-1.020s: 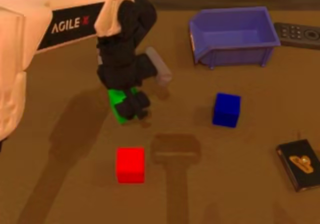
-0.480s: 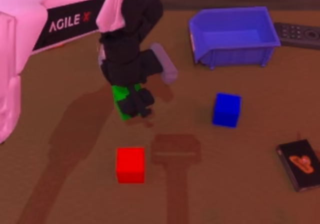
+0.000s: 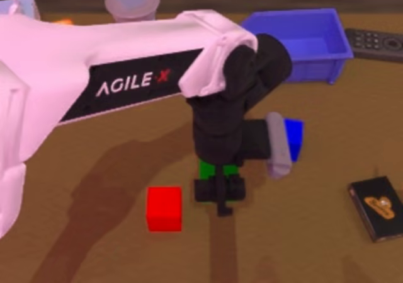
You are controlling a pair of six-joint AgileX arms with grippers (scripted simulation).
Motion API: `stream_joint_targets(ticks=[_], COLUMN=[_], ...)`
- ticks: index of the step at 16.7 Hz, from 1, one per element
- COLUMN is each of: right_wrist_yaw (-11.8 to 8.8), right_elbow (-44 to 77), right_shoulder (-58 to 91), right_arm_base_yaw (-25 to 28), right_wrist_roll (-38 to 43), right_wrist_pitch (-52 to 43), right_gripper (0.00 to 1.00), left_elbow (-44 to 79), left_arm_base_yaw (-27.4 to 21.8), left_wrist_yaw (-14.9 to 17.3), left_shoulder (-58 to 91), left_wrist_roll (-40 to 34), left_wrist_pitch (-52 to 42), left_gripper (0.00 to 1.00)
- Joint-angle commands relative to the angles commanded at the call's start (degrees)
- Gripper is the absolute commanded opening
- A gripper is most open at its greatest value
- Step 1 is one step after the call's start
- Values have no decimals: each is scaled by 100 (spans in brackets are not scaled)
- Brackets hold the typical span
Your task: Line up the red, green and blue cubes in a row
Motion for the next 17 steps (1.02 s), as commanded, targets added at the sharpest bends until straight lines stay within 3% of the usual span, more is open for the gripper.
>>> stream_joint_targets(ticks=[6, 12, 17], right_wrist_yaw=[0, 0, 0], right_elbow=[0, 0, 0], right_shoulder=[0, 0, 0], right_arm_base_yaw=[0, 0, 0], right_wrist_roll=[0, 0, 0], right_wrist_pitch=[0, 0, 0], right_gripper=[100, 100, 100], left_elbow=[-64, -746, -812], left_arm_base_yaw=[19, -21, -22], left_wrist_yaw=[1, 6, 4], left_shoulder=[55, 497, 547], left_wrist_roll=[-10, 0, -2], left_wrist_pitch=[97, 1269, 1362], left_gripper=[0, 0, 0])
